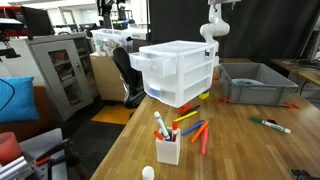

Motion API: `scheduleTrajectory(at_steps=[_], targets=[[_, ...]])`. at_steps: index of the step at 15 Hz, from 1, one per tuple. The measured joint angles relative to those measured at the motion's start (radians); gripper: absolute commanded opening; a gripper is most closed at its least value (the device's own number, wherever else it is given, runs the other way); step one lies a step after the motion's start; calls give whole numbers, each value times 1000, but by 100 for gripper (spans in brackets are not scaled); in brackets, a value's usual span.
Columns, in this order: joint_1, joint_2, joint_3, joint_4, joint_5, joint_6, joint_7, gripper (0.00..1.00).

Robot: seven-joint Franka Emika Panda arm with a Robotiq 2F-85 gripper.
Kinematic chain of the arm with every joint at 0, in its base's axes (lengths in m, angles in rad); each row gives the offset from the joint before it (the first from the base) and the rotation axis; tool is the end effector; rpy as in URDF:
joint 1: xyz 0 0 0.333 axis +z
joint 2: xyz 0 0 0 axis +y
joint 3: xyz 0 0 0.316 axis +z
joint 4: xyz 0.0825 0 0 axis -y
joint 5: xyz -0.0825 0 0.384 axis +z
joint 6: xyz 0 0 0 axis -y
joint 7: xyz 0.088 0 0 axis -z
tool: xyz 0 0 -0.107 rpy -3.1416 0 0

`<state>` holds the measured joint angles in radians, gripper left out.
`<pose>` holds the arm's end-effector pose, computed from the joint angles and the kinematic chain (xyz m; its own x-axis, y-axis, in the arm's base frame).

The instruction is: Push the top drawer closed

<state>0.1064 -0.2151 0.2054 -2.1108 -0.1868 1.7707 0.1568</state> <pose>0.4589 0.1361 0.4977 0.9782 0.1830 -0.0980 0.2015 -0.9505 0.2366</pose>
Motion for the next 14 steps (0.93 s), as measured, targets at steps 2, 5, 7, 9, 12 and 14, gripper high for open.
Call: scheduleTrajectory(at_steps=[2, 5, 7, 9, 12, 14], targets=[[34, -6, 2, -73, 0, 102, -35, 100], [78, -25, 7, -198, -13, 248, -111, 100], [96, -37, 12, -261, -48, 325, -157, 100], [112, -47, 20, -302, -89, 352, -203, 100], [120, -61, 26, -316, -109, 352, -235, 100], [120, -65, 25, -318, -110, 352, -240, 100]])
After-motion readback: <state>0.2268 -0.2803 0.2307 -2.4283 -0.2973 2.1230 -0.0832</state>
